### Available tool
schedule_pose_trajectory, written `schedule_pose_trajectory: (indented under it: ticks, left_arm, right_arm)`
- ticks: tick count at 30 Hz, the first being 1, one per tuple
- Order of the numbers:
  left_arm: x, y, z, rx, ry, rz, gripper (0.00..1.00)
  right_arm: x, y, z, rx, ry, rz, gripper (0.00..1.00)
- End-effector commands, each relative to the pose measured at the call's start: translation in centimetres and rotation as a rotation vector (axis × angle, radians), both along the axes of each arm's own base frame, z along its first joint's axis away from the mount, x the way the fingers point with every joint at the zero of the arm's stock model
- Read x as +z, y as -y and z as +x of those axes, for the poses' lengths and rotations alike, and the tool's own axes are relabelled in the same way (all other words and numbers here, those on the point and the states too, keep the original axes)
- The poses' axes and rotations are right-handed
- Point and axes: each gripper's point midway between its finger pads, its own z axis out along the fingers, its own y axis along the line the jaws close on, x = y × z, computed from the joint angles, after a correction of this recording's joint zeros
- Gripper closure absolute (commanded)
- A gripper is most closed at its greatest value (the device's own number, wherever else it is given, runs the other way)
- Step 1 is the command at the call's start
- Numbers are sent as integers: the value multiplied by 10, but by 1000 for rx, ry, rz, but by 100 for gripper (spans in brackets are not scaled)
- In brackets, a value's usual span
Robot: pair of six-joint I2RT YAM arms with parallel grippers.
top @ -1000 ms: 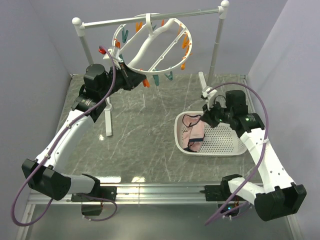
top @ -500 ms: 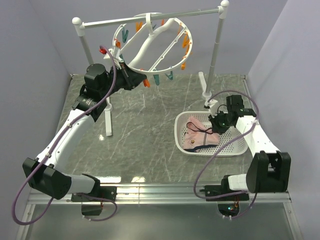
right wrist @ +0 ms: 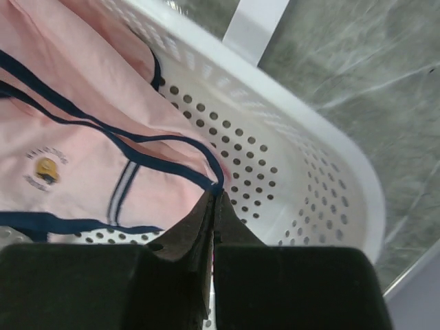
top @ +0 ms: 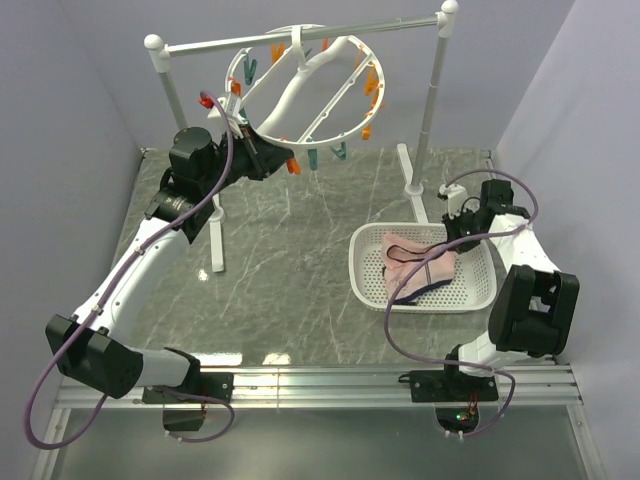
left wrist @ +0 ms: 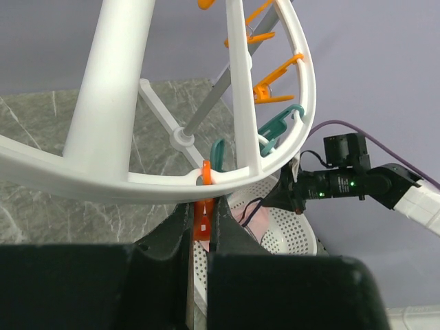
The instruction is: Clip the underwear to the hanger
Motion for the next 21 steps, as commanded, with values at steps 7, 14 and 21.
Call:
schedule_pose_trajectory:
  ticks: [7, 14, 21]
  left_arm:
    - [6, 0, -1, -11, 24, -6, 100]
    - [7, 1, -2, -15, 27, -11, 100]
    - [10, 0, -4, -14, 30, -10, 100]
  right_arm:
    - [96, -10, 16, 105, 320, -50, 100]
    - [146, -28, 16, 249, 443, -118, 100]
    - [161, -57, -20, 409, 439, -149, 100]
